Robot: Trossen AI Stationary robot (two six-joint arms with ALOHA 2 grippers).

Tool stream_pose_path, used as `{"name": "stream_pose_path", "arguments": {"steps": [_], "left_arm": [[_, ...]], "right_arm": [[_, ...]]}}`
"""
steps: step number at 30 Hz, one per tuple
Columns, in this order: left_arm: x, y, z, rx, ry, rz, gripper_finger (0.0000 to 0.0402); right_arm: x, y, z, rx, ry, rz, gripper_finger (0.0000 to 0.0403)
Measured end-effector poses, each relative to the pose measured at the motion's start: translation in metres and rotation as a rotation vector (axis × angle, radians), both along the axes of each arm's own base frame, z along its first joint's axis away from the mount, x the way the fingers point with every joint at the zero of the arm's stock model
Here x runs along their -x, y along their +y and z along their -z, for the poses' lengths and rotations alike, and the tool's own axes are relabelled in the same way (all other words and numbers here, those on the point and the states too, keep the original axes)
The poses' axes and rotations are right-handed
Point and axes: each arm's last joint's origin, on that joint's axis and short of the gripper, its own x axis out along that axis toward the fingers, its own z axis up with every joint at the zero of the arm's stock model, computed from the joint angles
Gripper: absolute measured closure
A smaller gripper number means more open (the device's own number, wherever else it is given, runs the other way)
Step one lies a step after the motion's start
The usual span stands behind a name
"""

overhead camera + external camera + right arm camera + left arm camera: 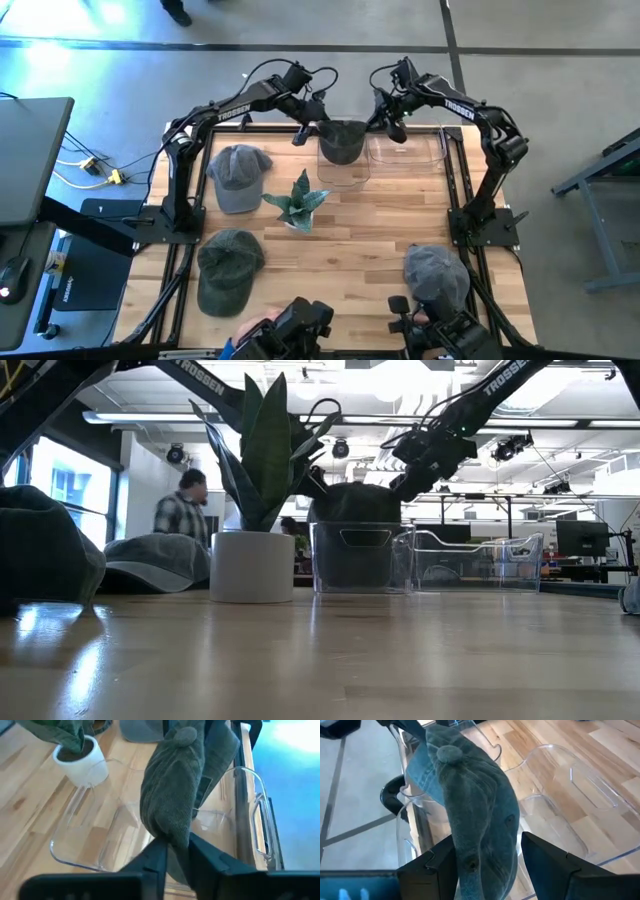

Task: Pick & Place hat
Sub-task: Put the right green cap into the left transparent bin, then put the bottom gray cap into the right transparent bin

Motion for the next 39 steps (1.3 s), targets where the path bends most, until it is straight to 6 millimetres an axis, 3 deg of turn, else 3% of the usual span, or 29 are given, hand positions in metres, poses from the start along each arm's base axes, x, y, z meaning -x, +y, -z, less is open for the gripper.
{"name": "stream_pose_path", "arguments": {"steps": [7,13,17,21,27,31,34,39], "left_arm": [[0.01,0.003,-0.008,-0.004,0.017,-0.051,0.0206],[0.011,0.009,-0.011,-0.194,0.172,-0.349,0.0206],[0.005,0.0,-0.008,-0.31,0.29,-0.477,0.0206],[0.001,-0.016,-0.01,-0.336,0.365,-0.495,0.0206],[0.019,-0.037,-0.049,-0.257,0.264,-0.432,0.0206],[0.036,-0.056,-0.091,-0.225,0.101,-0.396,0.0206],[0.051,-0.069,-0.113,-0.171,0.031,-0.365,0.0206],[0.072,-0.091,-0.129,-0.058,0.033,-0.38,0.0206]], "right_arm": [[0.01,-0.012,-0.007,0.064,0.04,0.069,0.0212],[0.012,-0.019,-0.008,0.165,0.287,0.342,0.0177],[0.007,-0.02,-0.01,0.207,0.363,0.501,0.0182],[0.002,-0.014,-0.017,0.227,0.376,0.573,0.0196],[-0.006,0.006,-0.036,0.24,0.335,0.584,0.0217],[-0.01,0.023,-0.047,0.236,0.289,0.571,0.0231],[-0.011,0.04,-0.039,0.238,0.242,0.566,0.0244],[-0.012,0.083,-0.025,0.288,0.082,0.554,0.027]]}}
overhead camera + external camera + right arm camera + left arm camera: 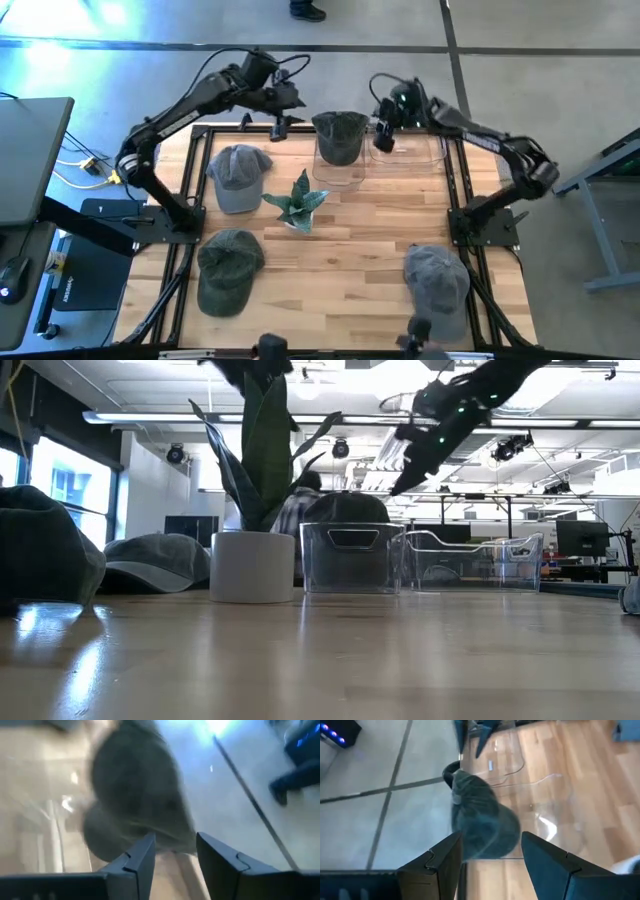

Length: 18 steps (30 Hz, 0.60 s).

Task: Pick & Place hat
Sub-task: Put the bottom gray cap into the right transparent bin

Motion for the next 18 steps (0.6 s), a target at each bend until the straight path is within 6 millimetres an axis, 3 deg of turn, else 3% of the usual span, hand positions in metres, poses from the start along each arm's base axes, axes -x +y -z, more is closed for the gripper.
{"name": "stream_pose_path", "arguments": {"steps": [6,10,15,18], "left_arm": [[-0.005,-0.039,0.022,0.034,0.042,-0.071,0.0206],[-0.012,-0.082,0.044,0.005,0.013,-0.101,0.0206],[-0.023,-0.144,0.075,0.001,-0.098,-0.074,0.0206],[-0.027,-0.185,0.093,0.008,-0.136,-0.027,0.0206]], "right_arm": [[0.0,0.073,0.019,0.089,-0.154,-0.105,0.0295],[0.007,0.123,0.03,0.177,-0.16,-0.175,0.0313],[0.022,0.17,0.017,0.186,-0.266,-0.294,0.033],[0.032,0.196,0.018,0.175,-0.265,-0.378,0.0341]]}}
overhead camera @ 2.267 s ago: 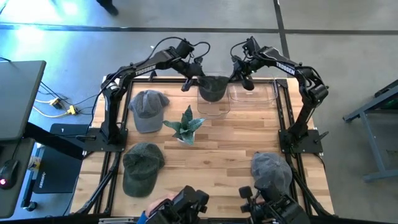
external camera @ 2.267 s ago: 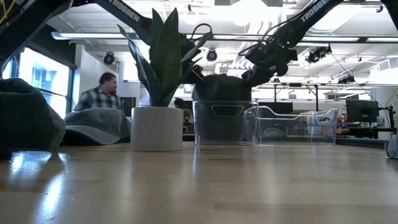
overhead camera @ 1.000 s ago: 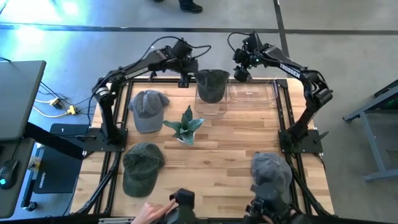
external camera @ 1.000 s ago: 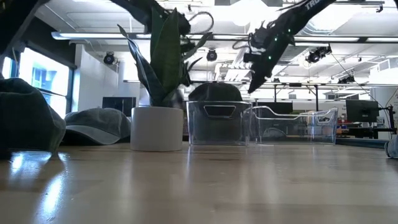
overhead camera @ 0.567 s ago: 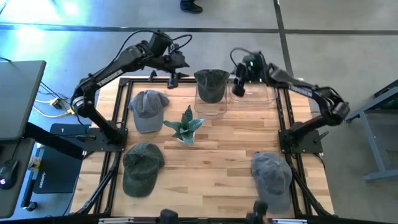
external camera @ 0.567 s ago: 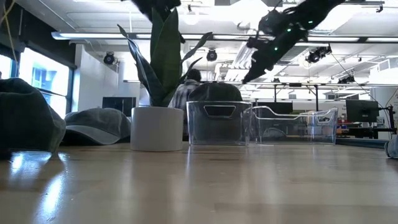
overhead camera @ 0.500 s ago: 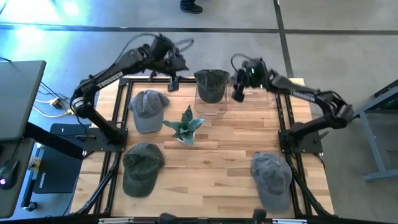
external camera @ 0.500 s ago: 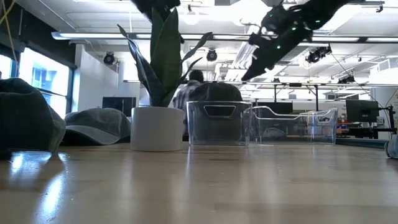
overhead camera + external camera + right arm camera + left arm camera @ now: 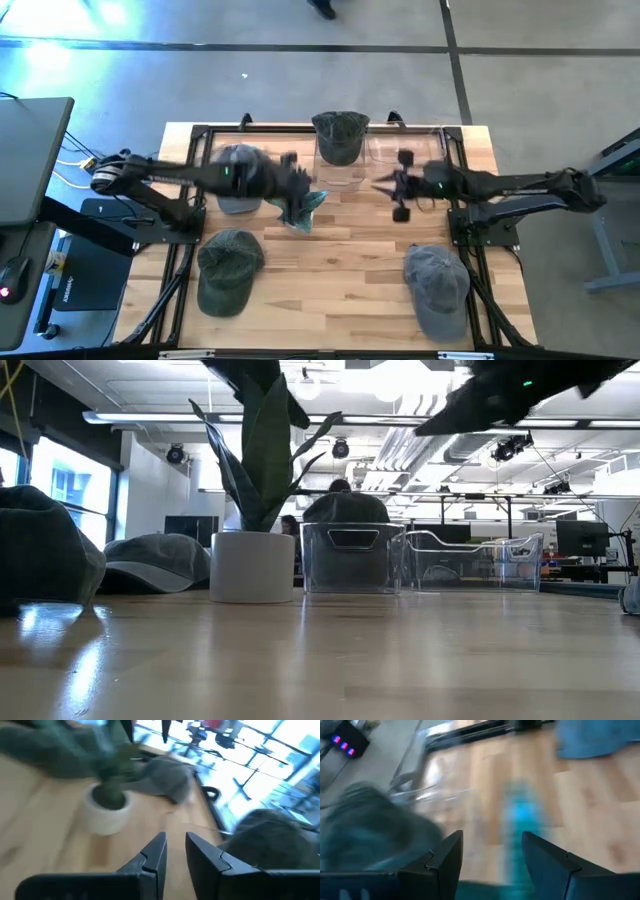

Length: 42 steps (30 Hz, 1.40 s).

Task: Pick & Place hat
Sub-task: Put the bottom gray cap into the right transparent bin

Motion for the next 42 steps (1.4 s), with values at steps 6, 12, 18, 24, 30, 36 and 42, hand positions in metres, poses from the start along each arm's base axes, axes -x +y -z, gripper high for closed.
{"name": "stream_pose_path", "arguments": {"steps": [6,12,18,24,30,36,42], "left_arm": [[-0.001,-0.077,0.017,-0.049,-0.12,0.069,0.0206],[0.012,-0.132,-0.006,-0.17,-0.291,0.147,0.0206],[0.022,-0.164,-0.015,-0.102,-0.389,0.506,0.0206],[0.0,-0.162,0.01,-0.103,-0.318,0.718,0.0206],[-0.028,-0.159,0.038,-0.079,-0.32,0.854,0.0206],[-0.054,-0.159,0.072,-0.178,-0.325,0.851,0.0206],[-0.063,-0.159,0.073,-0.21,-0.302,0.757,0.0206]], "right_arm": [[0.007,0.046,0.002,0.077,0.009,-0.039,0.0381],[0.01,0.076,-0.006,0.109,-0.08,-0.14,0.0398],[0.014,0.097,-0.008,-0.171,-0.091,-0.533,0.0378],[0.015,0.101,-0.016,-0.453,-0.043,-0.559,0.0346],[0.025,0.101,-0.016,-0.605,0.213,-0.376,0.0273],[0.04,0.095,-0.019,-0.728,0.497,-0.224,0.0197],[0.06,0.082,-0.002,-0.918,0.786,0.131,0.016]]}}
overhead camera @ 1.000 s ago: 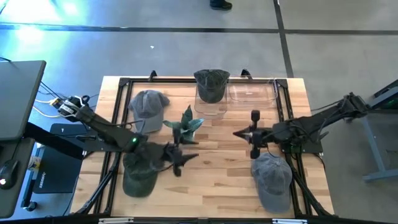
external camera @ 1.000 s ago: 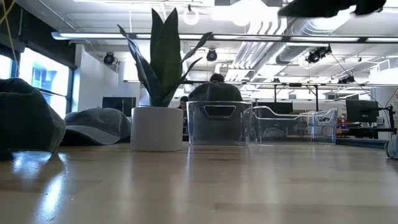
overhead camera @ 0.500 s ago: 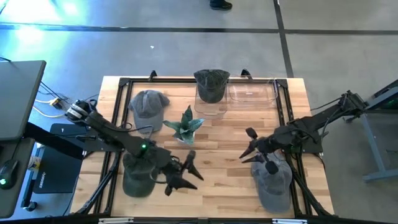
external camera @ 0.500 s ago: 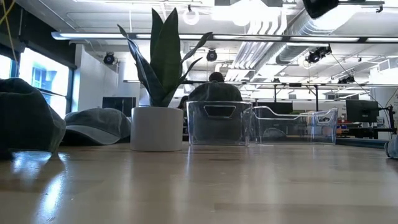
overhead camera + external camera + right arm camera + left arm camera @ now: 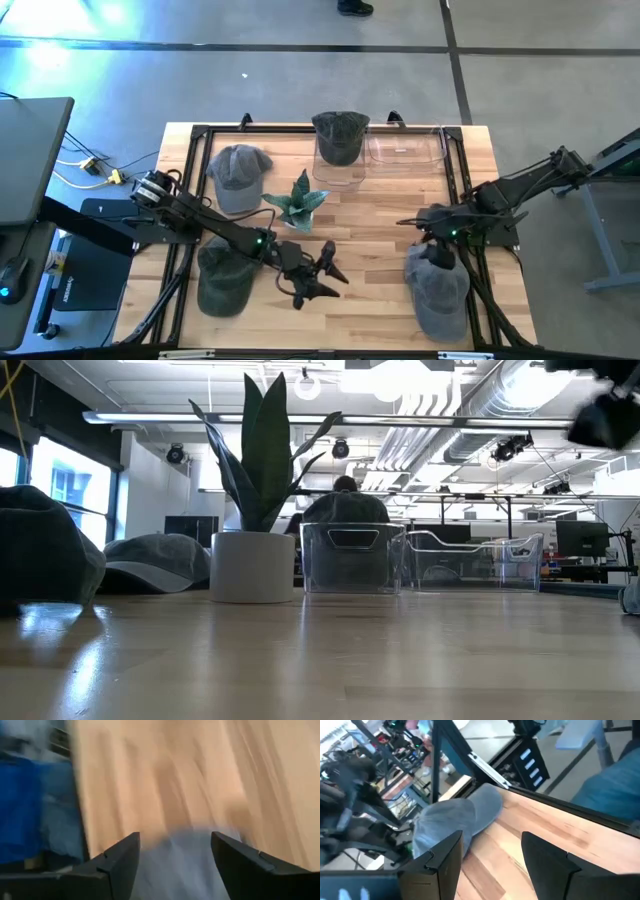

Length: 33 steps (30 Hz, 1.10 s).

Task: Pick & Place hat
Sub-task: Put the bottom gray cap into the right transparent bin

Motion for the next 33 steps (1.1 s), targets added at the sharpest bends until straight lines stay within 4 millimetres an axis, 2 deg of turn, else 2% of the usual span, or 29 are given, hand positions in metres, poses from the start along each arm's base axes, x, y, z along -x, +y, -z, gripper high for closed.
{"name": "stream_pose_path", "arguments": {"steps": [5,14,22,29,33], "left_arm": [[0.0,-0.001,0.004,-0.009,0.018,-0.001,0.0206],[0.0,0.0,0.004,-0.02,0.019,-0.003,0.0206],[0.0,0.0,0.005,-0.065,0.01,0.008,0.0206],[-0.003,0.009,0.004,-0.108,-0.014,0.004,0.0206],[-0.005,0.013,0.004,-0.105,-0.014,-0.01,0.0206]], "right_arm": [[0.019,0.002,0.009,-0.056,0.268,0.043,0.0159],[0.022,0.03,0.012,-0.023,0.239,-0.121,0.0163],[0.026,0.05,0.051,0.02,0.326,-0.232,0.0183],[0.024,0.049,0.066,0.093,0.286,-0.244,0.0234],[0.02,0.048,0.066,0.173,0.197,-0.268,0.03]]}}
